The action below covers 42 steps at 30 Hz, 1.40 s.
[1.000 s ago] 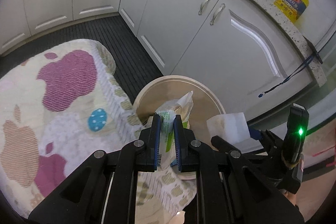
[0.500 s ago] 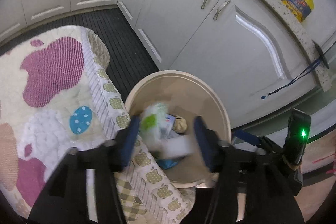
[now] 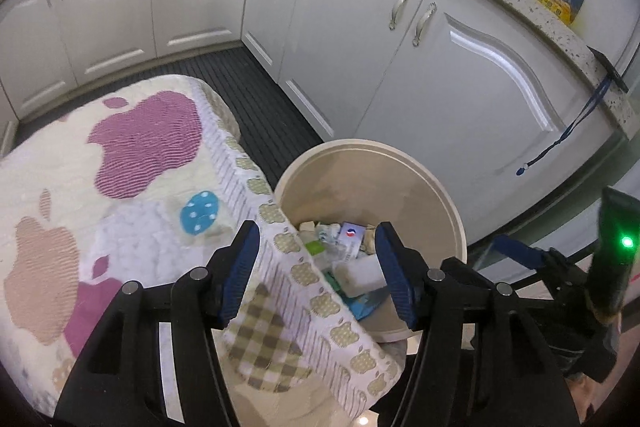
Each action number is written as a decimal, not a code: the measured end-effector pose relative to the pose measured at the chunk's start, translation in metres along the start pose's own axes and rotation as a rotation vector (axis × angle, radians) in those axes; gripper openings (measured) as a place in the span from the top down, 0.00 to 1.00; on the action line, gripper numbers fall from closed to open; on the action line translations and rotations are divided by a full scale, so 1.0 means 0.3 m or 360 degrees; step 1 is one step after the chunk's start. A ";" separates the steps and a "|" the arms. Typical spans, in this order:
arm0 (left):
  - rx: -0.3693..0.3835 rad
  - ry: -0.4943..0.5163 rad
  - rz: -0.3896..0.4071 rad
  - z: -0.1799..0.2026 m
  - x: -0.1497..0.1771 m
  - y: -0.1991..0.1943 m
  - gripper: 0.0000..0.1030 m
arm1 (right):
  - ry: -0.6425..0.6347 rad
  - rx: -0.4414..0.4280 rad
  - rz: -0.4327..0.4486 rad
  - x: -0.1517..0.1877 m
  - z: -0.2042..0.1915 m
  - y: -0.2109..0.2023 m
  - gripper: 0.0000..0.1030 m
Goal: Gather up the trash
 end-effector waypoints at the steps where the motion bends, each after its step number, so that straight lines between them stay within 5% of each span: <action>1: -0.0015 0.0015 0.0014 0.000 0.000 -0.010 0.43 | -0.0002 0.0006 0.0027 -0.006 -0.008 -0.016 0.10; 8: -0.0126 0.0174 0.0151 0.003 -0.005 -0.109 0.43 | 0.0019 0.0005 0.0147 -0.032 -0.056 -0.106 0.10; 20: -0.0215 0.0162 0.0287 -0.061 -0.015 -0.231 0.43 | -0.0047 0.0014 0.0250 -0.045 -0.134 -0.178 0.10; 26: -0.0269 0.0180 0.0450 -0.074 -0.054 -0.319 0.43 | -0.0057 0.0054 0.0446 -0.094 -0.166 -0.272 0.10; 31: -0.0273 0.0212 0.0593 -0.074 -0.081 -0.392 0.43 | -0.0096 0.0085 0.0563 -0.119 -0.200 -0.324 0.10; 42: -0.0245 0.0135 0.0697 -0.114 -0.093 -0.475 0.43 | -0.0151 0.0095 0.0663 -0.142 -0.274 -0.389 0.10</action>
Point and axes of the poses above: each gripper's, at about its wrist camera, not at the fingertips, and y roughly the way its jaws point, z to its right, x to its underside, the point moved 9 cm from there along y, roughly the way its jaws point, and after that the axes turned 14 degrees about z, right-handed, at the moved point
